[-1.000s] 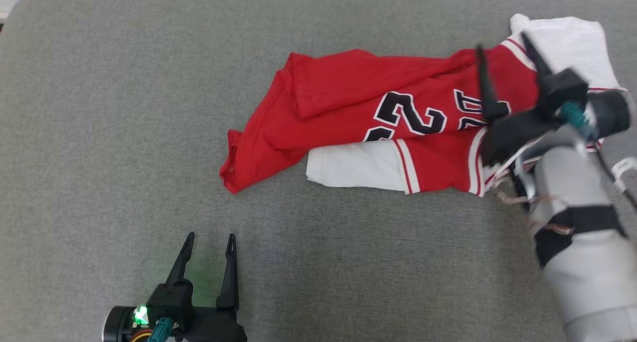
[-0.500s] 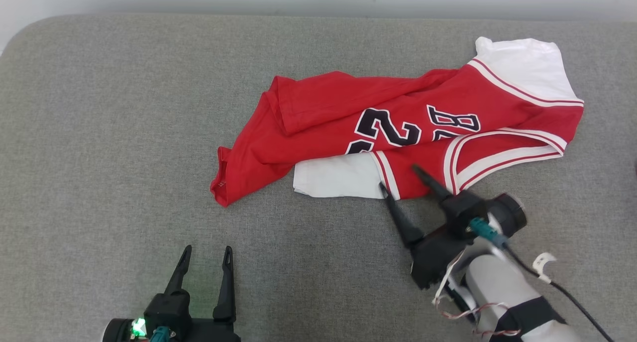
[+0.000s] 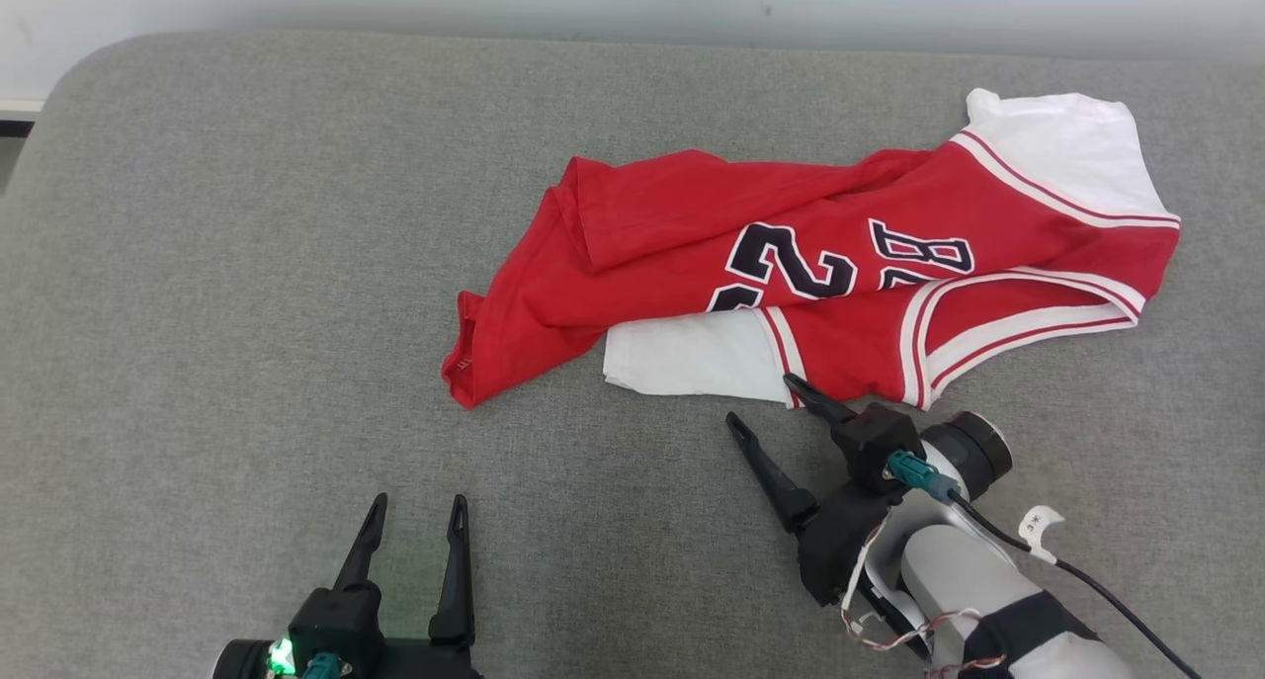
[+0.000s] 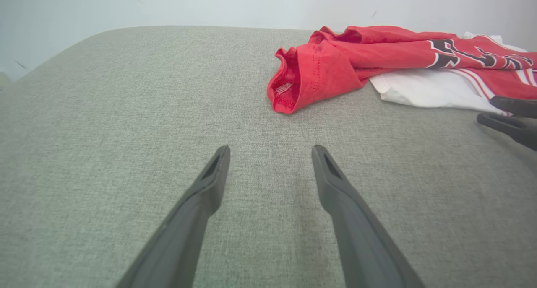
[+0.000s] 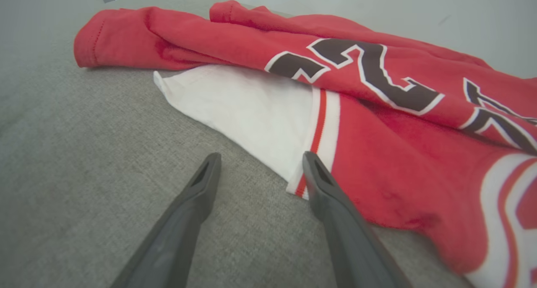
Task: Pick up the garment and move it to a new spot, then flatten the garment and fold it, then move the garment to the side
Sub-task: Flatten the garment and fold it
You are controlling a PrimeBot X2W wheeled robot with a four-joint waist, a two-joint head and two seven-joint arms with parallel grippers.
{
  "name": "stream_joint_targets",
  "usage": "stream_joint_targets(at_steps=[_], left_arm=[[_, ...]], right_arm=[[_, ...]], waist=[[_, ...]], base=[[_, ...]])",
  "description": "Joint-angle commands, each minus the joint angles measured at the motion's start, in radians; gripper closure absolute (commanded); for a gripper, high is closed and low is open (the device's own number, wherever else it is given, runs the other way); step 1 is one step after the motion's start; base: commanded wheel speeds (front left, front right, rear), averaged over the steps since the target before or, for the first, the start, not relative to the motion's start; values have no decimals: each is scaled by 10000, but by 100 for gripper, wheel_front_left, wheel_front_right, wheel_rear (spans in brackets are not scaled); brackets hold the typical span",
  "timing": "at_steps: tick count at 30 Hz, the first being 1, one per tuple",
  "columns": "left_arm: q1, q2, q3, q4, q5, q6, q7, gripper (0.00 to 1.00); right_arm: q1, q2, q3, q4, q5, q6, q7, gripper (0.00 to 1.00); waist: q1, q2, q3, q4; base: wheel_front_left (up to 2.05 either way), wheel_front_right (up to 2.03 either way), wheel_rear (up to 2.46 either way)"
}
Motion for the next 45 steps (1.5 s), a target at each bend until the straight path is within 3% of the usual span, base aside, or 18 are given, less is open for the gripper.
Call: stream_joint_targets(at_steps=[1, 6, 7, 8, 10, 17, 23, 30, 37, 45], left_arm=[[151, -8, -25, -31, -15, 25, -31, 0], [174, -8, -55, -70, -78, 27, -31, 0], [181, -8, -60, -70, -88, 29, -31, 0], [185, -7, -65, -65, -97, 31, -31, 0], [187, -7, -58, -55, -116, 40, -31, 0], [387, -8, 176, -11, -14, -31, -31, 0], [716, -7, 367, 89, 93, -129, -31, 0], [1171, -2, 556, 205, 122, -200, -31, 0], [1682, -8, 786, 175, 212, -283, -31, 0], [1782, -7, 822, 131, 163, -292, -31, 0]], right_arm=[[-169, 54, 12, 342, -41, -23, 24, 0], [-390, 177, -122, 1272, -218, -23, 204, 0], [-427, 182, -160, 1471, -294, -25, 245, 14], [-445, 214, -219, 1651, -317, -26, 248, 56], [-473, 227, -296, 1953, -381, -25, 222, 100], [-215, 128, -783, 1835, -286, -25, -32, 100], [943, -269, -663, -7, -39, -25, -60, 100], [2591, -1148, -354, -1186, 333, -25, -63, 100], [3590, -2058, -976, -1542, 530, -25, -66, 100], [4580, -2649, -1545, -1729, 618, -25, -65, 100]], waist=[[1, 0, -32, 49], [1, 0, -17, 108], [1, 0, -7, 118], [1, 0, 2, 123], [1, 0, 2, 126], [1, 0, -376, -142], [1, 0, -1045, -672], [1, 0, -1967, -1154], [1, 0, -2512, -1497], [1, 0, -2550, -1620]], base=[[0, 0, 0], [0, 0, 0], [0, 0, 0], [0, 0, 0], [0, 0, 0], [0, 0, 0], [0, 0, 0], [0, 0, 0], [0, 0, 0], [0, 0, 0]])
